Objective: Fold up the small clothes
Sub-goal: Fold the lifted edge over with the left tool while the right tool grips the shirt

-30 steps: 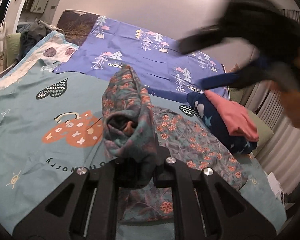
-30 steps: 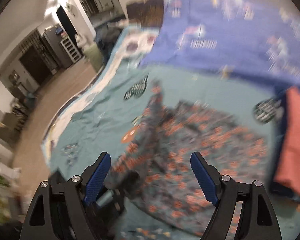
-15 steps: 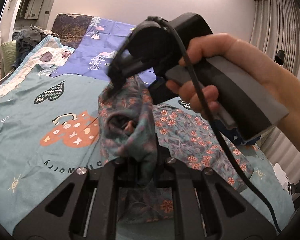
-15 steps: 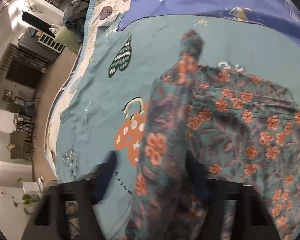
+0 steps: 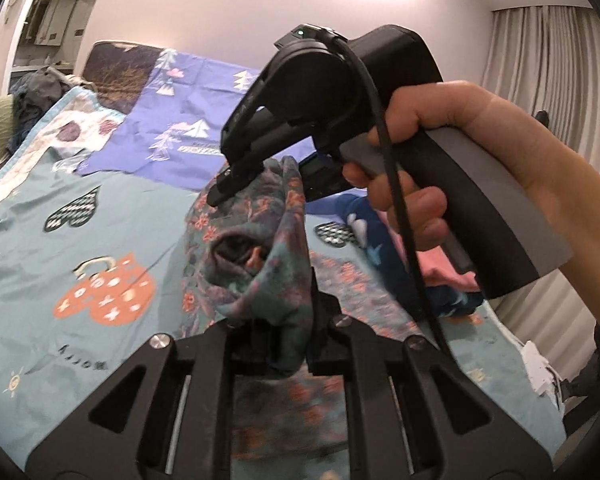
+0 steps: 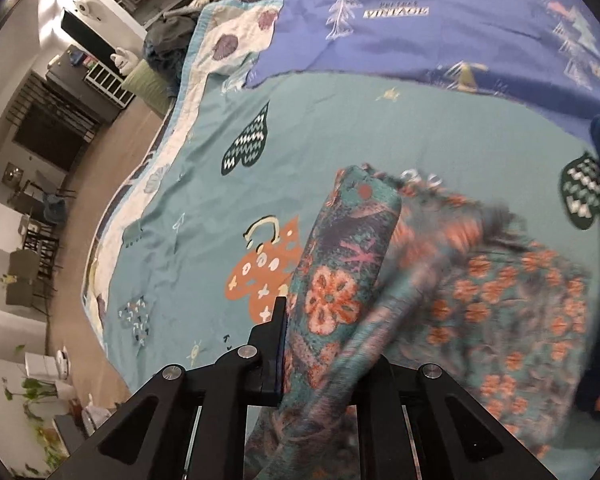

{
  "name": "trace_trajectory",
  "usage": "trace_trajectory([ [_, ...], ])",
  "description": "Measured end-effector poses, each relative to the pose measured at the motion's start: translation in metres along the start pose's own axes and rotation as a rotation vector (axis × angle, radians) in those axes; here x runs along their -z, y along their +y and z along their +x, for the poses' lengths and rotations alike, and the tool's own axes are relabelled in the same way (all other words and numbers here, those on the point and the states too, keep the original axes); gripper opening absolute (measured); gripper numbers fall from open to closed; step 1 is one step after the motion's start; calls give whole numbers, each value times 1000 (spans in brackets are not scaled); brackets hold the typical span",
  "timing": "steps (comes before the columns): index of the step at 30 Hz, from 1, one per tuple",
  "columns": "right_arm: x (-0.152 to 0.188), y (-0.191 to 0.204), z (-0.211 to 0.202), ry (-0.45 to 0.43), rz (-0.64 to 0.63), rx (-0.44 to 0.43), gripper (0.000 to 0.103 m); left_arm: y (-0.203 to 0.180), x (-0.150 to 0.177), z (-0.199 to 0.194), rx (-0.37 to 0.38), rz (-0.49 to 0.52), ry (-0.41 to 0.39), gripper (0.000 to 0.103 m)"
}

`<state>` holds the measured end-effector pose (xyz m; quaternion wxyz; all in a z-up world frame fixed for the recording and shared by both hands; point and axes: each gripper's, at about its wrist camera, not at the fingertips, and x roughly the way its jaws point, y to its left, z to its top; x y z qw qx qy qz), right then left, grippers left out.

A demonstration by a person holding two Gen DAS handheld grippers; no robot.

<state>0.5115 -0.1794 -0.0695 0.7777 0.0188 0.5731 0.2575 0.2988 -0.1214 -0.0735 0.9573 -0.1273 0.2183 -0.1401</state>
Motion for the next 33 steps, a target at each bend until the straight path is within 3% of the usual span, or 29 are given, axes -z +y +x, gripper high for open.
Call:
trace_trajectory([
  [10, 20, -57, -48, -8, 19, 41, 11, -61, 6, 24, 81, -31, 59, 15],
  [14, 34, -79, -56, -19, 18, -14, 11, -75, 18, 29, 73, -17, 67, 15],
  [18, 42, -101, -51, -7, 46, -67, 15, -67, 25, 33, 68, -34, 73, 15],
  [22, 38, -117, -33, 2, 95, -128, 34, -60, 29, 35, 79, -71, 90, 15],
  [31, -2, -162, 14, -20, 244, -169, 35, -76, 36, 27, 117, -25, 86, 14],
  [33, -4, -162, 15, -43, 225, -153, 30, -81, 39, 29, 123, 4, 90, 14],
])
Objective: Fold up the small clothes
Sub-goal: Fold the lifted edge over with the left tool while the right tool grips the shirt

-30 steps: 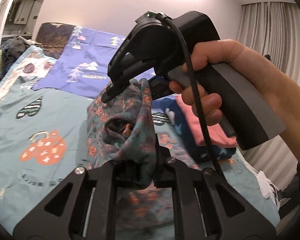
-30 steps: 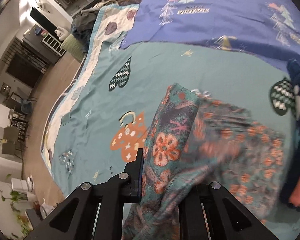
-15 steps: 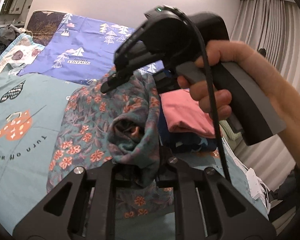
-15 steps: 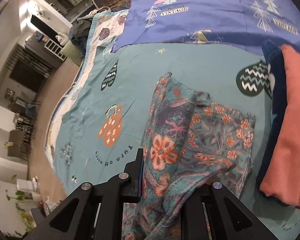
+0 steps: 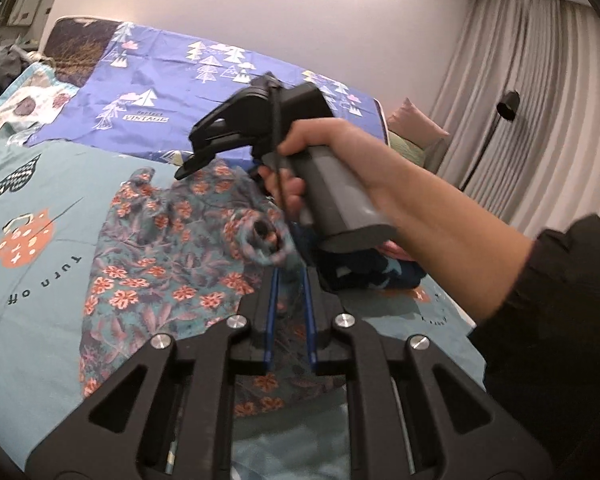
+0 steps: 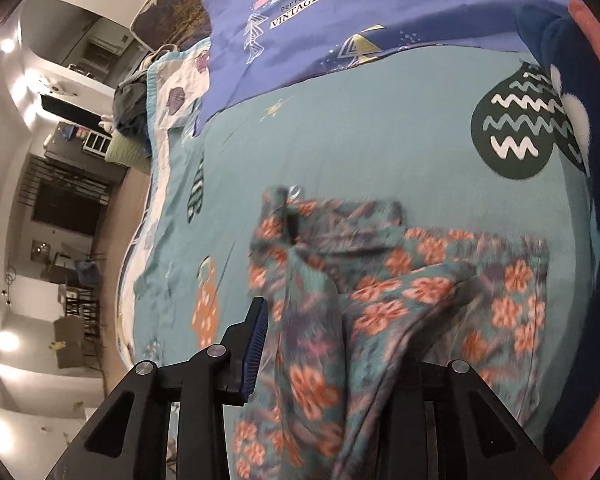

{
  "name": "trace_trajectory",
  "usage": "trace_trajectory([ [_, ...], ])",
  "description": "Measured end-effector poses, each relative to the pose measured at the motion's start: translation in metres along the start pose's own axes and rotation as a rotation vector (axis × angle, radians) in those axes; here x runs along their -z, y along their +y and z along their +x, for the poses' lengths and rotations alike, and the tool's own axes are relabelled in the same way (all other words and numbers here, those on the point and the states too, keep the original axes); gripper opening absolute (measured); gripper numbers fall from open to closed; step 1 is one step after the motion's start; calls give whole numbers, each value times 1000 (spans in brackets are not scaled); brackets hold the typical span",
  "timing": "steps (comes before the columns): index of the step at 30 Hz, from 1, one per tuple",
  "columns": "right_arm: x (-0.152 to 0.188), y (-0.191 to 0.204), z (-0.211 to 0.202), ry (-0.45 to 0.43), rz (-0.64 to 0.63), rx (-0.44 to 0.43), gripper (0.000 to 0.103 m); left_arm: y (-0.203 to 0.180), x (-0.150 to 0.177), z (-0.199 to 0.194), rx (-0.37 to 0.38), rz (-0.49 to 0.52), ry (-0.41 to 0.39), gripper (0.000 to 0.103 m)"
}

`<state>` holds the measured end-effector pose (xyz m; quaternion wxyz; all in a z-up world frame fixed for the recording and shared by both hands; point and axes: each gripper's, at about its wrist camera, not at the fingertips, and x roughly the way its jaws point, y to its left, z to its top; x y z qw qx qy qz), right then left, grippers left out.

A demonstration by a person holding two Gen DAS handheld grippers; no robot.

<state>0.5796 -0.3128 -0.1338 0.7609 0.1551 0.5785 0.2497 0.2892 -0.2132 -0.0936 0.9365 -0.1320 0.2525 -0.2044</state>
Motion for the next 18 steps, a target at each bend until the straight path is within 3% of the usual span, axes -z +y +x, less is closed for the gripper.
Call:
trace_trajectory([
  [1, 1, 2, -2, -15, -24, -1, 14, -3, 3, 3, -6, 19, 8, 14],
  [2, 2, 7, -4, -21, -50, 7, 7, -3, 5, 6, -15, 28, 15, 14],
  [9, 17, 32, -46, -90, -184, 89, 5, -6, 12, 4, 0, 8, 34, 14],
  [13, 24, 42, -84, -149, -222, 71, 5, -13, 7, -14, 48, 13, 7, 14],
  [18, 24, 21, -98, -143, -198, 150, 5, -1, -1, -42, 82, 8, -9, 15],
])
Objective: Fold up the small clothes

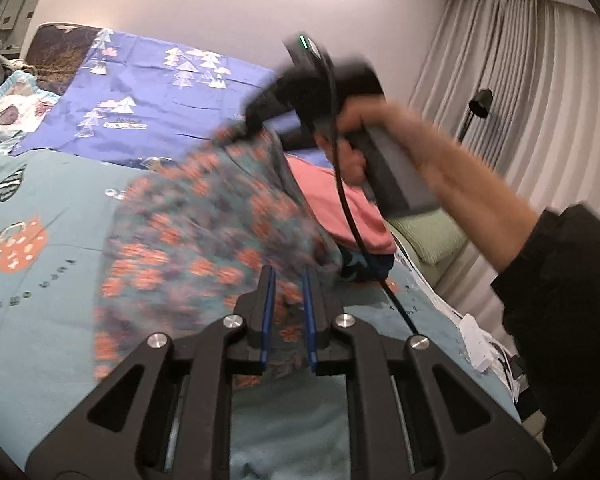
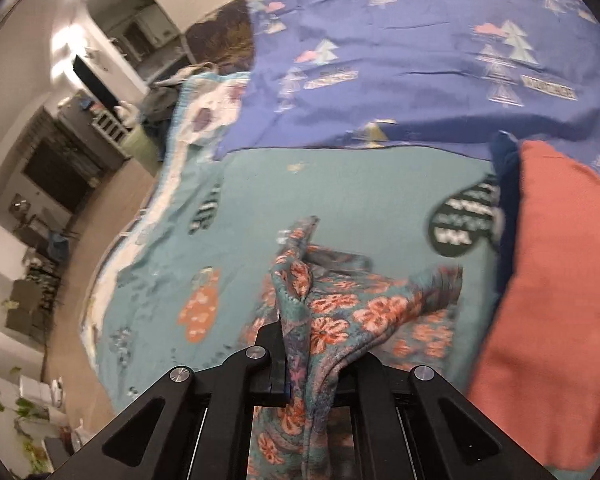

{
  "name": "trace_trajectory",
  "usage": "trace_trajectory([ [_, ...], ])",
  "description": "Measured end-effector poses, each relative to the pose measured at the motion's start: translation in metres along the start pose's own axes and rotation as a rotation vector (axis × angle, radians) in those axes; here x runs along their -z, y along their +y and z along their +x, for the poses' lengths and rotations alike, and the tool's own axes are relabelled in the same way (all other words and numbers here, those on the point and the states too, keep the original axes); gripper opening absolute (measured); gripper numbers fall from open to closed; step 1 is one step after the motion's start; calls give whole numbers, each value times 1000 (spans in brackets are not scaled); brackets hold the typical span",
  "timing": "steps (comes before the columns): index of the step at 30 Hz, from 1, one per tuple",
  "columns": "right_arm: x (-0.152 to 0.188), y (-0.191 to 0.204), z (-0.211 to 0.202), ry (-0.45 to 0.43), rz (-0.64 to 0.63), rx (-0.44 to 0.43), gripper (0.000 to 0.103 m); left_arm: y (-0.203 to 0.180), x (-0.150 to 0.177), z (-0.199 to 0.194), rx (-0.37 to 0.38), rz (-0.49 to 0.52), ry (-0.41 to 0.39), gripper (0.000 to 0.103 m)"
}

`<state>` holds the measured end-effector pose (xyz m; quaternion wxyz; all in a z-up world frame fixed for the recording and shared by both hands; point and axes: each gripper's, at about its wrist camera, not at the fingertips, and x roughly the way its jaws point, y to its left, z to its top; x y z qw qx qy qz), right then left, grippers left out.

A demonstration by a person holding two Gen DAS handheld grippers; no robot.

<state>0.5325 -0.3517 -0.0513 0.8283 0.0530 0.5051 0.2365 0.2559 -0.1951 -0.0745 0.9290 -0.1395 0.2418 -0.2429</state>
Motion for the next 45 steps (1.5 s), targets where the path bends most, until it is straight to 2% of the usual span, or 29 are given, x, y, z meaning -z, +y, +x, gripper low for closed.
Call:
trace_trajectory([
  [4, 11, -36, 37, 76, 79, 72, 5, 39, -6, -15, -56, -41, 14, 31],
  [6, 22, -50, 59, 122, 92, 128, 7, 59, -7, -12, -95, -57, 36, 32],
  [8, 33, -55, 73, 133, 104, 154, 8, 80, -6, -3, -125, -77, 91, 32],
  [12, 39, -43, 64, 111, 52, 241, 21, 105, 0, 18, -148, -114, 175, 32],
  [13, 43, -36, 51, 79, 43, 279, 27, 109, 1, 21, -148, -117, 189, 32],
  [14, 48, -29, 40, 46, 23, 293, 46, 111, 3, 22, -142, -123, 197, 32],
  [15, 57, -21, 29, 8, -12, 300, 60, 111, 5, 21, -134, -127, 199, 32],
  [16, 72, -11, 13, -42, -61, 304, 79, 111, 6, 21, -130, -126, 200, 33],
  [17, 84, -5, 2, -72, -89, 303, 82, 110, 7, 20, -129, -116, 198, 34],
  [19, 112, 3, -17, -115, -136, 274, 82, 109, 7, 17, -131, -92, 194, 41],
  [22, 162, -5, -34, -142, -143, 214, 82, 104, 12, 7, -115, -61, 190, 44],
  [24, 193, -16, -34, -148, -128, 175, 80, 105, 10, 8, -104, -50, 195, 48],
  [28, 221, -11, -18, -143, -246, 160, 76, 97, 16, 10, -78, -1, 225, 51],
  [31, 225, -6, -14, -186, -283, 116, 67, 92, 20, 14, -90, 25, 248, 52],
  [33, 221, -4, -6, -188, -304, 131, 51, 92, 23, 16, -104, 29, 258, 52],
  [35, 215, -4, 3, -171, -310, 136, 28, 95, 25, 19, -116, 30, 268, 52],
  [36, 213, -5, 5, -165, -301, 129, 8, 95, 25, 20, -122, 29, 272, 52],
  [38, 212, -8, 2, -176, -284, 117, 7, 97, 26, 22, -128, 28, 280, 52],
  [43, 220, -10, -34, -270, -244, 77, 7, 102, 24, 18, -124, 14, 270, 52],
  [45, 223, -4, -40, -269, -265, 93, 7, 103, 23, 19, -119, 3, 272, 52],
])
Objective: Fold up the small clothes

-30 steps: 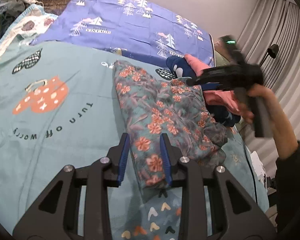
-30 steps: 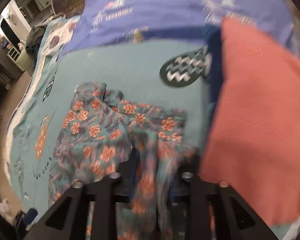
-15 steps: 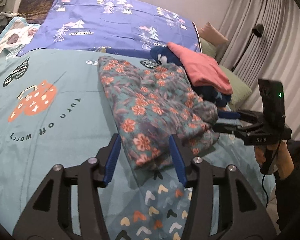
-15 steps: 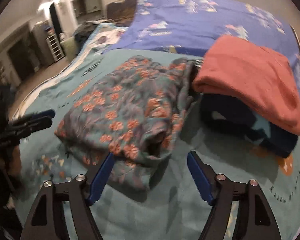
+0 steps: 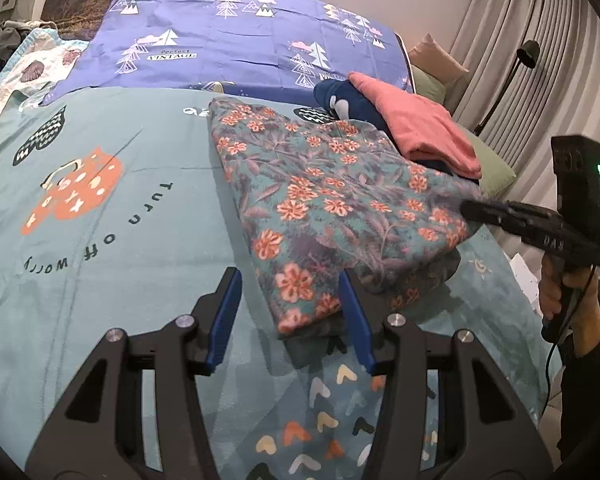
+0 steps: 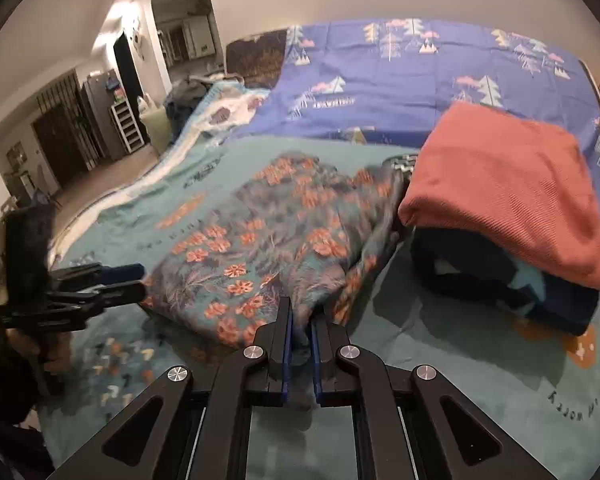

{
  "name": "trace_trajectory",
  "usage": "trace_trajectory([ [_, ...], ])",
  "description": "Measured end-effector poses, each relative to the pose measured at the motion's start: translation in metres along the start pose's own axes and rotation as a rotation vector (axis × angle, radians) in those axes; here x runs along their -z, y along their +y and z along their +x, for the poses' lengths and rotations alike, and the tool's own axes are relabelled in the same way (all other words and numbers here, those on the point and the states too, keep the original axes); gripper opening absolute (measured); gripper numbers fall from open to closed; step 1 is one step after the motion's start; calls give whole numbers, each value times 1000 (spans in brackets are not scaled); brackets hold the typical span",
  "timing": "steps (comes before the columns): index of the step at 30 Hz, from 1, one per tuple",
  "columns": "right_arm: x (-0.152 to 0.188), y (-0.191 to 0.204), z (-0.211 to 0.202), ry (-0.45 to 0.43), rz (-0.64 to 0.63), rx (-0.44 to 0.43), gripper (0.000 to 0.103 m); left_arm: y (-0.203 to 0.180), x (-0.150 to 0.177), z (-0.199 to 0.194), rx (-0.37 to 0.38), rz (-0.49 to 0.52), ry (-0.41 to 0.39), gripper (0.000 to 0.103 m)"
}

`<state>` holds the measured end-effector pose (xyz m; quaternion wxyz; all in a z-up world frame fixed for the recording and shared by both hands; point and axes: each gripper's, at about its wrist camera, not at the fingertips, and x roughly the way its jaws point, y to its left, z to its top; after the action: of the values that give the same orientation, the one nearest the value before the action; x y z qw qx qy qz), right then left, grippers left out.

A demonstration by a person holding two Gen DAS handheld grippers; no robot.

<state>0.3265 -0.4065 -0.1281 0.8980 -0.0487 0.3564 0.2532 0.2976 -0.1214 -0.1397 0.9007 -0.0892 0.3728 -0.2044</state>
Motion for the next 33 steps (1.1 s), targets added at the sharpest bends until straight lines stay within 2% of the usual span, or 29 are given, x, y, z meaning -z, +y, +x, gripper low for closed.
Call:
trace_trajectory([
  [3, 5, 7, 11, 90, -56, 54, 14, -1, 0, 1, 3, -1, 9, 52],
  [4, 8, 9, 15, 113, -71, 65, 20, -2, 1, 0, 3, 6, 10, 52],
  [6, 13, 9, 12, 99, -72, 69, 34, -4, 3, -1, -5, 20, 11, 52],
  [8, 15, 8, 6, 69, -59, 44, 42, -5, 4, 0, -10, 28, 15, 52],
  [10, 17, 6, 2, 58, -51, 6, 42, -4, 5, 0, -9, 26, 20, 53],
  [14, 15, 13, 9, 92, -88, -61, 42, -4, 5, 4, 3, 16, 38, 53],
  [16, 14, 19, 14, 100, -101, -92, 42, -5, 5, 5, 8, 13, 41, 53],
  [18, 15, 21, 25, 138, -108, -75, 41, -5, 5, 6, 8, 14, 44, 53],
  [19, 16, 21, 31, 158, -111, -54, 36, -5, 5, 7, 7, 13, 46, 53],
  [20, 16, 19, 35, 164, -98, -40, 18, -5, 5, 7, 9, 11, 49, 53],
  [21, 17, 17, 35, 159, -81, -30, 8, -5, 5, 7, 11, 9, 49, 53],
  [26, 17, 10, 0, 55, -15, -76, 6, -1, 2, -2, 1, 11, 29, 53],
  [29, 21, 5, -19, 29, 20, -136, 6, 3, -1, -9, 7, 2, 12, 53],
  [33, 37, 8, -3, 121, -8, -83, 6, 9, -8, -11, 10, -18, 0, 53],
])
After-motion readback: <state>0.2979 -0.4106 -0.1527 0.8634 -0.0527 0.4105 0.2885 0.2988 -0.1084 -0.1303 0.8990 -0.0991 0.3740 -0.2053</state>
